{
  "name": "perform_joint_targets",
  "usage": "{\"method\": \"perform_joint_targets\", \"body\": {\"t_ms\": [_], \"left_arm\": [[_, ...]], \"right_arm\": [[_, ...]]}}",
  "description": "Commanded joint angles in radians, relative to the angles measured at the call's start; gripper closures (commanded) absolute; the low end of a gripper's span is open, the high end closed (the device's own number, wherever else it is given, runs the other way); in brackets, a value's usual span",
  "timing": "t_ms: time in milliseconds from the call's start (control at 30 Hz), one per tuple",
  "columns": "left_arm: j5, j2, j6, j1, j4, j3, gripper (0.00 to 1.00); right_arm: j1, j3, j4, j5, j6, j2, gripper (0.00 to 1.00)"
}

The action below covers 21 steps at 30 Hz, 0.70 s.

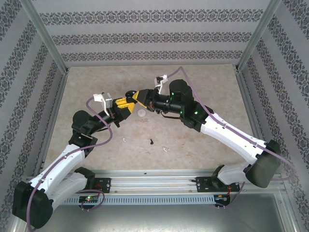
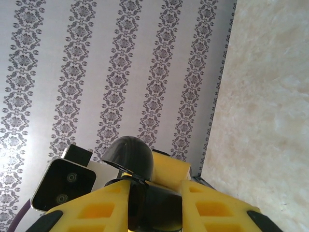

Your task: Insert wireless bluetooth earbuds into charging case

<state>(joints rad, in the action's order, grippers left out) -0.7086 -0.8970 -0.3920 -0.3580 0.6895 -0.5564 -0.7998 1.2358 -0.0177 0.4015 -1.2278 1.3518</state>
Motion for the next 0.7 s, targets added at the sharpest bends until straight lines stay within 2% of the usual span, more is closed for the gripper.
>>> {"method": "perform_joint_targets", "body": {"t_ms": [0, 200, 300, 367, 667], "left_arm": [[-0.09, 0.012, 0.014, -0.007, 0.016, -0.052, 0.71], [-0.119, 0.024, 0.046, -0.006, -0.119, -0.094, 0.45], [-0.144, 0.025, 0.058, -0.007, -0.162, -0.106, 0.39], [-0.152, 0.024, 0.059, -0.006, -0.174, -0.109, 0.4], [-0.154, 0.005, 0.057, -0.006, -0.166, -0.119, 0.61]], "right_arm": [[0.007, -0.024, -0.019, -0.006, 0.016, -0.017, 0.84], [0.009, -0.025, 0.037, -0.03, 0.063, -0.045, 0.84], [0.009, -0.022, 0.063, -0.038, 0.08, -0.054, 0.84], [0.01, -0.022, 0.064, -0.037, 0.085, -0.056, 0.84], [0.009, -0.013, 0.083, -0.012, 0.099, -0.05, 0.84]]}}
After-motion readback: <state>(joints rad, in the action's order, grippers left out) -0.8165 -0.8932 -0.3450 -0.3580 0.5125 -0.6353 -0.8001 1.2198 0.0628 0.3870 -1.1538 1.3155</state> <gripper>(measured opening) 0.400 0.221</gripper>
